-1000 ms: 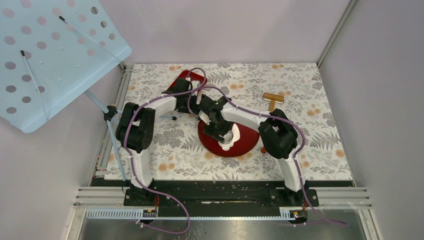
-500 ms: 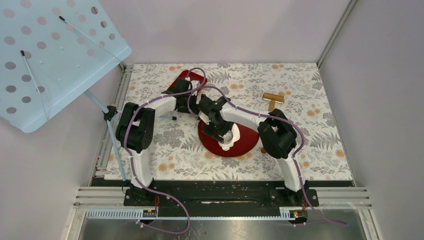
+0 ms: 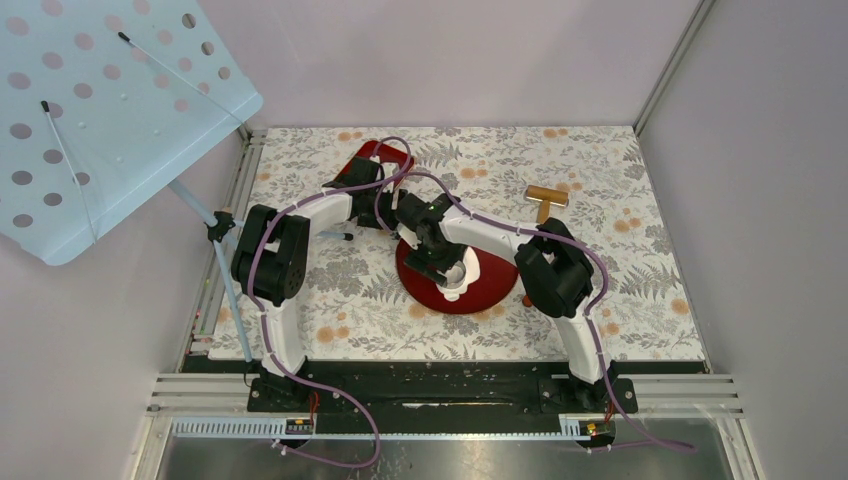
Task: Roll out the dumpling wrappers from the dough
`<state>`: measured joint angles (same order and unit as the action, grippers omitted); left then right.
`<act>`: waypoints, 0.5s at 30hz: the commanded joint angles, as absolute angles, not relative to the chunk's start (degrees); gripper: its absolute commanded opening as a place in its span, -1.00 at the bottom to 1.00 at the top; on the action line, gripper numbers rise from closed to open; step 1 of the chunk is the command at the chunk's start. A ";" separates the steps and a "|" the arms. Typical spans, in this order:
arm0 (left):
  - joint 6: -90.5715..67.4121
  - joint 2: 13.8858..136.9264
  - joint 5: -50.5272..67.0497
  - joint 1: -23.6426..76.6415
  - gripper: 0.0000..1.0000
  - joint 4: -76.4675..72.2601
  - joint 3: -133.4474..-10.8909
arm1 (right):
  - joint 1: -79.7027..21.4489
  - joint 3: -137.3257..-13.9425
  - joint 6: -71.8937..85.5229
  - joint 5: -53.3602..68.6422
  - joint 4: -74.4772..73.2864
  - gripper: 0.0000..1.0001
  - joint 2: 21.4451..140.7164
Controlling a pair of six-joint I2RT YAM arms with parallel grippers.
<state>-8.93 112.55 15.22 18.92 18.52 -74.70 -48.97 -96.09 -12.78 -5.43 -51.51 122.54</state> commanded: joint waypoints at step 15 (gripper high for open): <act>-9.92 115.70 14.92 21.38 -0.68 26.24 -76.48 | -53.22 -94.06 -8.64 4.60 -41.95 -0.14 127.36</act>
<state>-9.74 113.45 16.01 20.75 22.85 -75.42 -50.61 -96.20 -11.42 -5.32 -49.30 122.54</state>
